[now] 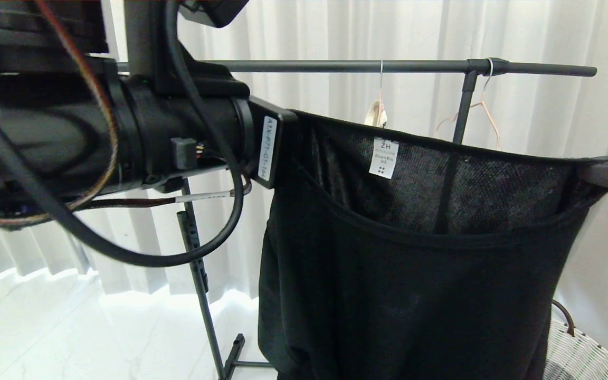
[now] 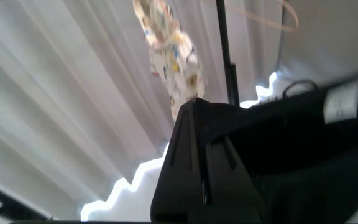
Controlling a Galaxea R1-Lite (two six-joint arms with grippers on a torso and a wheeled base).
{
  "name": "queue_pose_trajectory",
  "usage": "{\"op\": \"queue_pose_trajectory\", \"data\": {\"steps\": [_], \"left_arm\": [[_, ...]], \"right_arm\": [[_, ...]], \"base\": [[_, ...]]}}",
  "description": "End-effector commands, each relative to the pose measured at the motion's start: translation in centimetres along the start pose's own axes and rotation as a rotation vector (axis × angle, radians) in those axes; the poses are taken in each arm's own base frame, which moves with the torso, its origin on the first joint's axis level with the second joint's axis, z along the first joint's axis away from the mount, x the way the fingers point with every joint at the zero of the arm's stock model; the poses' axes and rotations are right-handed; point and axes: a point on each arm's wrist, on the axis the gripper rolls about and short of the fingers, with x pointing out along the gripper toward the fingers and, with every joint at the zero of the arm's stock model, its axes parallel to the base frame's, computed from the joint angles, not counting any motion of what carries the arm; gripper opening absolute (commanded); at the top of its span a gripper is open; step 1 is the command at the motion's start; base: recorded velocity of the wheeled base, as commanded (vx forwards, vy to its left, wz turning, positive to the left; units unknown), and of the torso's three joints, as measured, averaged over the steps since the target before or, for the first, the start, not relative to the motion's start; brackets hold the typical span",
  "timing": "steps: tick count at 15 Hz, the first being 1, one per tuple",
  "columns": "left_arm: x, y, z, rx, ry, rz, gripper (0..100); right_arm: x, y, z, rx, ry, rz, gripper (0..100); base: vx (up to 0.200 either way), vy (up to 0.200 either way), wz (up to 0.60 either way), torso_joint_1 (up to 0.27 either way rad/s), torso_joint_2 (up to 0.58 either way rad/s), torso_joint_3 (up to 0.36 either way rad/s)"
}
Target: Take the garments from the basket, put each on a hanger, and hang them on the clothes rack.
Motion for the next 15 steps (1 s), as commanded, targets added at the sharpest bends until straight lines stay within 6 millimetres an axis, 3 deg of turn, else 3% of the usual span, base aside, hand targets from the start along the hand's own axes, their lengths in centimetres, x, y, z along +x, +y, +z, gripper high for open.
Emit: {"op": "queue_pose_trajectory", "data": {"steps": [1, 12, 15], "left_arm": [[2.4, -0.3, 0.2, 0.002, 0.007, 0.0, 0], [2.3, -0.1, 0.7, 0.0, 0.008, 0.083, 0], [-0.9, -0.5, 0.2, 0.006, 0.023, 0.049, 0]], "right_arm": [[-0.7, 0.8, -0.5, -0.019, 0.005, 0.085, 0], [-1.4, -0.8, -1.6, 0.01, 0.009, -0.017, 0], [0.9, -1.5, -0.6, 0.047, -0.047, -0.047, 0]], "base": [[0.0, 0.0, 0.0, 0.0, 0.0, 0.0], [0.0, 0.0, 0.0, 0.0, 0.0, 0.0], [0.0, 0.0, 0.0, 0.0, 0.0, 0.0]]}}
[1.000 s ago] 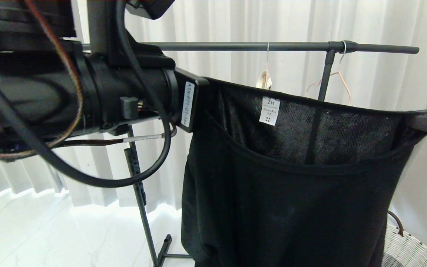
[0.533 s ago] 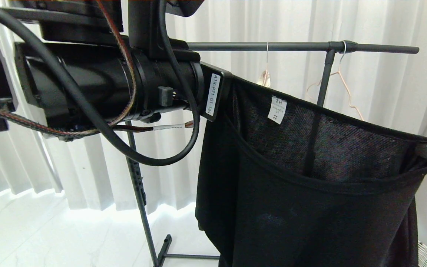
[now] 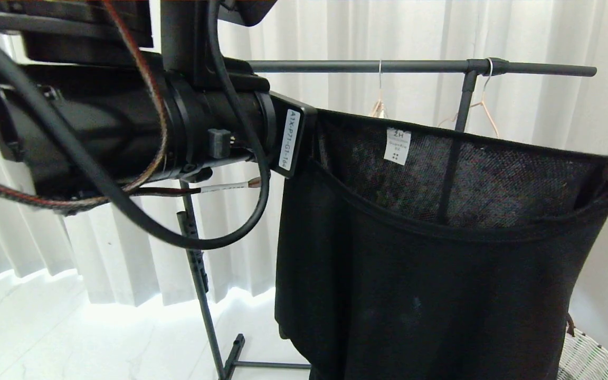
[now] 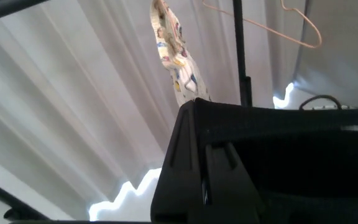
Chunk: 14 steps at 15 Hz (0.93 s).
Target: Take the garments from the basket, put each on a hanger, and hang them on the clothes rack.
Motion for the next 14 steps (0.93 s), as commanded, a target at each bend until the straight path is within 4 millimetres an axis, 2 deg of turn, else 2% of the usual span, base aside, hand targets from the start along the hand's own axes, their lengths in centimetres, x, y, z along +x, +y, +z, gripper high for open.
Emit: {"op": "queue_pose_trajectory", "data": {"steps": [1, 3, 8, 10, 14], "left_arm": [[-2.7, 0.1, -0.5, 0.003, 0.011, -0.022, 0], [-4.7, -0.5, -1.0, -0.008, 0.041, -0.07, 0], [-7.1, -3.3, -0.8, -0.083, 0.035, -0.22, 0], [-7.8, -3.1, -1.1, -0.083, 0.035, -0.22, 0], [-8.8, -2.6, -1.9, -0.08, 0.041, -0.216, 0]], "right_arm": [[2.7, -0.2, 0.5, 0.011, -0.013, -0.024, 0], [6.2, -0.3, 1.2, 0.023, -0.064, -0.027, 0], [12.6, -0.4, 3.0, 0.029, -0.135, -0.01, 0], [13.8, -0.3, 3.1, 0.03, -0.152, -0.008, 0], [14.0, -0.2, 2.9, 0.03, -0.152, -0.008, 0]], "base": [[0.0, 0.0, 0.0, 0.0, 0.0, 0.0], [0.0, 0.0, 0.0, 0.0, 0.0, 0.0], [0.0, 0.0, 0.0, 0.0, 0.0, 0.0], [0.0, 0.0, 0.0, 0.0, 0.0, 0.0], [0.0, 0.0, 0.0, 0.0, 0.0, 0.0]]}}
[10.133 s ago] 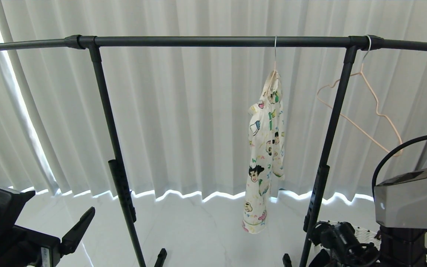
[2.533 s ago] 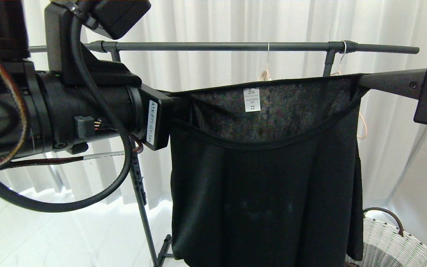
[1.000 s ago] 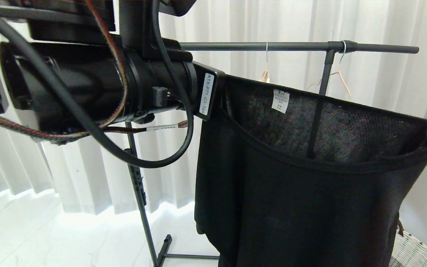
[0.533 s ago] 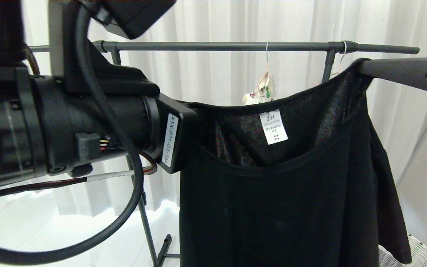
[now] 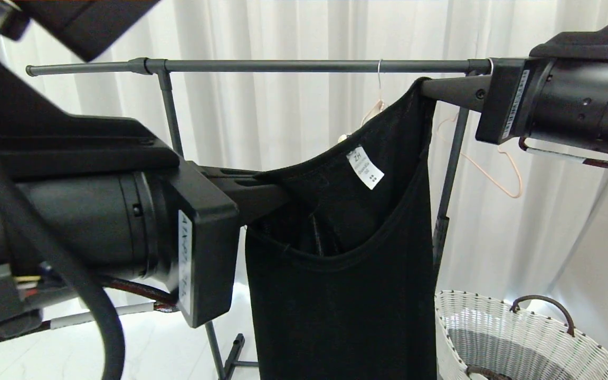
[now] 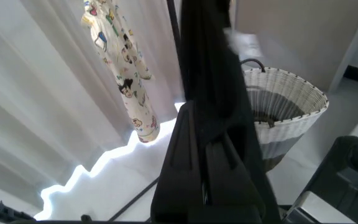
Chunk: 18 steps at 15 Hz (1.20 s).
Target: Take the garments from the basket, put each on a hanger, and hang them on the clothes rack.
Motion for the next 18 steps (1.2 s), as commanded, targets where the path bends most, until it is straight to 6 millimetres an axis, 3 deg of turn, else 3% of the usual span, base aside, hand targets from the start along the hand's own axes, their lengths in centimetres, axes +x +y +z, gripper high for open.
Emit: {"op": "queue_pose_trajectory", "data": {"steps": [1, 5, 9, 11, 14, 18], "left_arm": [[-0.6, 0.1, 0.0, -0.003, -0.012, 0.001, 0], [-0.5, 0.4, 0.1, -0.004, -0.014, 0.016, 0], [0.5, 3.0, 0.7, 0.015, -0.01, 0.14, 0], [2.6, 3.9, 1.6, 0.028, -0.002, 0.181, 0], [4.5, 4.0, 3.3, 0.026, -0.032, 0.185, 0], [4.3, 4.0, 3.3, 0.025, -0.033, 0.185, 0]], "right_arm": [[0.3, 0.0, -0.3, -0.001, 0.01, -0.002, 0], [-1.3, -0.2, 0.2, 0.001, -0.01, -0.007, 0], [-6.7, -0.8, 0.5, -0.01, 0.026, -0.02, 0], [-9.3, -0.6, 0.3, -0.08, 0.067, 0.018, 0], [-9.7, -0.3, -0.2, -0.119, 0.085, 0.037, 0], [-9.5, -0.3, -0.3, -0.116, 0.093, 0.034, 0]], "base": [[0.0, 0.0, 0.0, 0.0, 0.0, 0.0], [0.0, 0.0, 0.0, 0.0, 0.0, 0.0], [0.0, 0.0, 0.0, 0.0, 0.0, 0.0], [0.0, 0.0, 0.0, 0.0, 0.0, 0.0], [0.0, 0.0, 0.0, 0.0, 0.0, 0.0], [0.0, 0.0, 0.0, 0.0, 0.0, 0.0]]}}
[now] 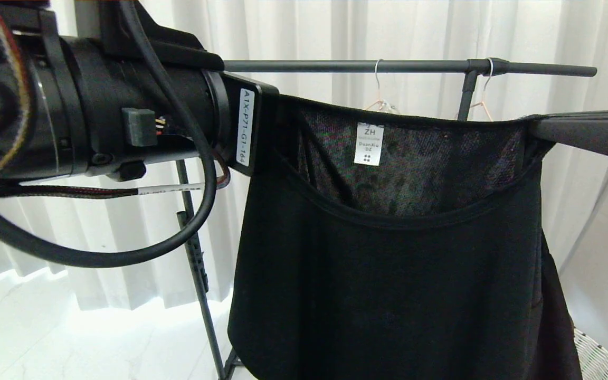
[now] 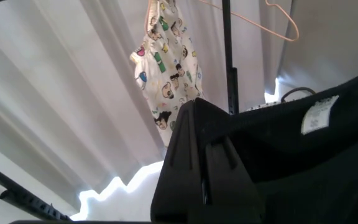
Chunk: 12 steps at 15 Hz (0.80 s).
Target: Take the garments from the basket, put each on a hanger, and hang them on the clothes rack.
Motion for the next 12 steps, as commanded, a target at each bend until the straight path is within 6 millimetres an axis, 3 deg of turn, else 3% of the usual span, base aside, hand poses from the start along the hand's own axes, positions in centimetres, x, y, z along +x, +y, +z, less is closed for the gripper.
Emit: {"op": "queue_pose_trajectory", "data": {"steps": [1, 3, 4, 7, 12], "left_arm": [[0.4, -0.1, -0.1, 0.002, 0.008, 0.0, 0], [0.4, -0.1, -0.1, 0.002, 0.008, 0.0, 0], [0.4, -0.1, -0.1, 0.002, 0.008, 0.0, 0], [0.6, -0.1, -0.2, 0.001, 0.013, 0.004, 0], [1.2, 1.2, -1.4, -0.002, 0.062, 0.064, 0]], "right_arm": [[0.0, 0.0, 0.0, 0.0, 0.0, 0.0, 0], [0.2, 0.0, -0.1, 0.0, 0.006, 0.001, 0], [0.2, 0.0, -0.1, 0.015, 0.008, -0.001, 100], [-0.2, 0.0, -0.6, 0.024, 0.016, -0.002, 100], [-2.9, -0.2, -1.9, 0.023, 0.013, -0.004, 100]], "base": [[0.0, 0.0, 0.0, 0.0, 0.0, 0.0], [0.0, 0.0, 0.0, 0.0, 0.0, 0.0], [0.0, 0.0, 0.0, 0.0, 0.0, 0.0], [0.0, 0.0, 0.0, 0.0, 0.0, 0.0], [0.0, 0.0, 0.0, 0.0, 0.0, 0.0]]}}
